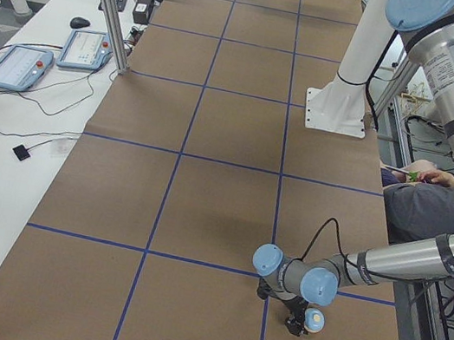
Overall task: Place and press bell with both arms
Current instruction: 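Hold the bell in the left gripper above the table edge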
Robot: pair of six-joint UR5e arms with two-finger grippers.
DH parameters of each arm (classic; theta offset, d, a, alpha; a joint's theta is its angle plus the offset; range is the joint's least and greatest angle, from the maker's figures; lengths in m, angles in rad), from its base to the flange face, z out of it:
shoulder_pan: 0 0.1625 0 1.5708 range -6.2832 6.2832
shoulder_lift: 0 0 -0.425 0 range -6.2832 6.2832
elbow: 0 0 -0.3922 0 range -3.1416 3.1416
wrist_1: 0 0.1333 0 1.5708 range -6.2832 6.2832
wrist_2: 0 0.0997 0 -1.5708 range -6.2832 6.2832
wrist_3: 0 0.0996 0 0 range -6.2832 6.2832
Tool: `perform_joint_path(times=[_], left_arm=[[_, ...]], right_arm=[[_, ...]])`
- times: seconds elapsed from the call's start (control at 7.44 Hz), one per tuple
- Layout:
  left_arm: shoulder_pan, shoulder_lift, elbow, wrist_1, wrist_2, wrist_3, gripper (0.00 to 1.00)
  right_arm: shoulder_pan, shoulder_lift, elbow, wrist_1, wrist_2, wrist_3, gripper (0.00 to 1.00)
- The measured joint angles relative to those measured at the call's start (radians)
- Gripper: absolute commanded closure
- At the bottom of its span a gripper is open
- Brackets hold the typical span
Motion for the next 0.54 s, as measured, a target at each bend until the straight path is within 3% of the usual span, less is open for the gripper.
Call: perform_joint_path(times=[0.54], left_arm=[[0.007, -0.003, 0.006, -0.001, 0.001, -0.025, 0.31]], right_arm=[[0.001, -0.044, 0.043, -0.001, 0.000, 0.000, 0.00]])
